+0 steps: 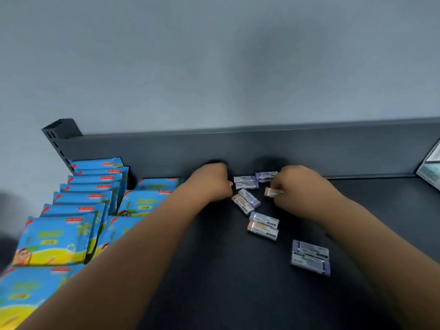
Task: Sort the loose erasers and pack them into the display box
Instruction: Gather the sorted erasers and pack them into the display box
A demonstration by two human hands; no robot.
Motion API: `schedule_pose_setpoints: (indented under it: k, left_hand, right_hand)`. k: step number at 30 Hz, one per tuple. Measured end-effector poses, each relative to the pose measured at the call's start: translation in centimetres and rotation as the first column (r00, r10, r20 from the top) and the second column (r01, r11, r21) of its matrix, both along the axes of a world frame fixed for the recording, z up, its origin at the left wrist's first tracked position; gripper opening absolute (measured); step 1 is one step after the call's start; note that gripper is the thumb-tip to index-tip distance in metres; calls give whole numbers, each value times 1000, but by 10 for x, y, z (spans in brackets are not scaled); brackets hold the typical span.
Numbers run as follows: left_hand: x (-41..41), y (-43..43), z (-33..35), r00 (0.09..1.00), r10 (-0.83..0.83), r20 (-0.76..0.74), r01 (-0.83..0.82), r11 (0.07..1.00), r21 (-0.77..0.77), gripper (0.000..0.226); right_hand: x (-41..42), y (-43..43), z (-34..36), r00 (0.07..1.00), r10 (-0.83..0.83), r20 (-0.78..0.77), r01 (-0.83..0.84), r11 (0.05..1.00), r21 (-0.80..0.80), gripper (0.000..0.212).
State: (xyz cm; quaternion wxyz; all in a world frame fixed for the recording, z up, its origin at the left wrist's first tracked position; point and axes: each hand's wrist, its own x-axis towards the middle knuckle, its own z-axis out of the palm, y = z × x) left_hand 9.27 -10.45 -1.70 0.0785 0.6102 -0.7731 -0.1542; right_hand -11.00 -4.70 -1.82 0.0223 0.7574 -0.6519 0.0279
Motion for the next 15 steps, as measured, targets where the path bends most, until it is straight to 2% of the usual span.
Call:
schedule_pose_setpoints:
  k: [5,8,11,15]
  left_hand:
    - [-4,4,10,988,47,-149,-24,988,153,29]
    - [-10,6,18,967,91,-236,-58,988,143,20]
    - [-24,13,29,913,139,-384,-107,989,104,22]
    - [-56,27,35,862,182,-473,-93,974,205,31]
  right_hand:
    - [-8,15,11,994,20,109,-25,999,37,27]
    - [-15,26,16,982,27,186,-34,999,30,23]
    - [-26,39,21,954,2,301,-6,1000,13,17]
    - [-44,54,24,886,-33,462,25,999,25,10]
